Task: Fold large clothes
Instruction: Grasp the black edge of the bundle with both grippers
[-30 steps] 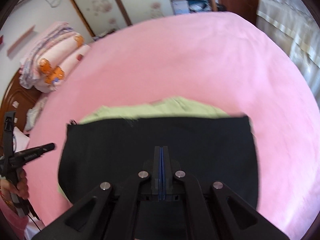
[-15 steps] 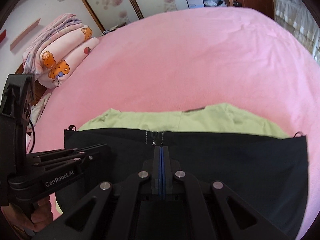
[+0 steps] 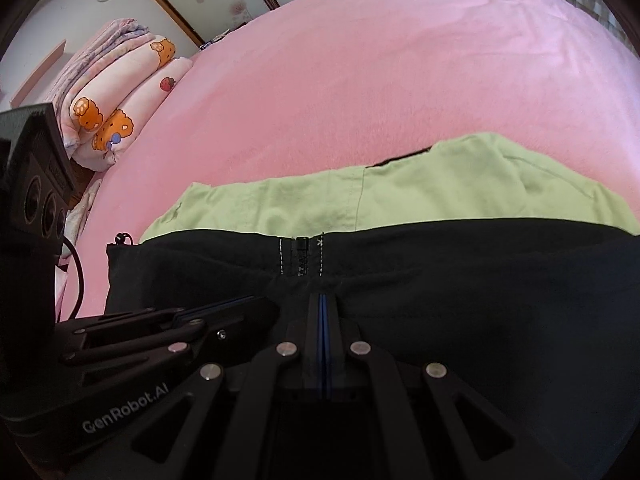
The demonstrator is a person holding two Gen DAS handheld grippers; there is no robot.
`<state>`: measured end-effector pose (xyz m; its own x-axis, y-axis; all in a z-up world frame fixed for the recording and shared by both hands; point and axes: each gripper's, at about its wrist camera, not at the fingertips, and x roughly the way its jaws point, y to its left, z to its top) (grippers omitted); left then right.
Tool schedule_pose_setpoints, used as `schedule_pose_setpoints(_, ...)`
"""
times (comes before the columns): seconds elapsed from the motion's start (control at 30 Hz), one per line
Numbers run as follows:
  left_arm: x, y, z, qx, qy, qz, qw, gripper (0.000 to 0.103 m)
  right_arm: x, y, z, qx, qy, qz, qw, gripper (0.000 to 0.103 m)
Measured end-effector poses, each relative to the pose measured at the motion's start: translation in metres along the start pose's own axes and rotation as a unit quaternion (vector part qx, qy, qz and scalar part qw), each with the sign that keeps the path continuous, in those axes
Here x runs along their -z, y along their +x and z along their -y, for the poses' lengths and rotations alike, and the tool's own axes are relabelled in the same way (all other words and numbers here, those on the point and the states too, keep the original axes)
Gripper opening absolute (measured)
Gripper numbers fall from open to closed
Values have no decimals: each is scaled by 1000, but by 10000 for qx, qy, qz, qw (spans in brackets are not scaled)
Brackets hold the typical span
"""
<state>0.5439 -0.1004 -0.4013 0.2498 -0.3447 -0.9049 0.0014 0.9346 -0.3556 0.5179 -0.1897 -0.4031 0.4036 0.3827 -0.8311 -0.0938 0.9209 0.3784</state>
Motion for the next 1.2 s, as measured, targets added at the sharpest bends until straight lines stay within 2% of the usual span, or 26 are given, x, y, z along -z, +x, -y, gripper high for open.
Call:
schedule_pose_setpoints(0.23, 3, -4, -12, -25, 2, 24, 10000, 2, 7, 4, 5, -30, 53, -24, 10000, 0)
schedule_pose_setpoints(0.6, 7, -37, -53, -118, -2, 255, 9996, 1, 9, -30, 42, 265, 73, 69, 9996, 0)
schedule_pose_setpoints(0.7, 9, -44, -65, -339, -28, 283, 9990, 1, 9, -42, 58, 508, 140, 113, 9985, 0)
schedule_pose_setpoints(0.87, 10, -56, -89, -814, -10, 345, 9961, 2, 9, -60, 92, 468, 640, 229, 9966, 0)
schedule_pose_setpoints(0.97, 10, -63, -111, -1019, -151, 360, 9940, 2, 7, -69, 104, 752, 681, 273, 9945, 0)
schedule_pose_setpoints(1.07, 10, -69, -126, -1314, -84, 403, 9905, 2, 5, -77, 119, 937, 806, 337, 9918, 0)
schedule_pose_setpoints(1.2, 10, -74, -147, -1373, -192, 461, 9893, 2, 3, -86, 138, 1376, 881, 370, 9859, 0)
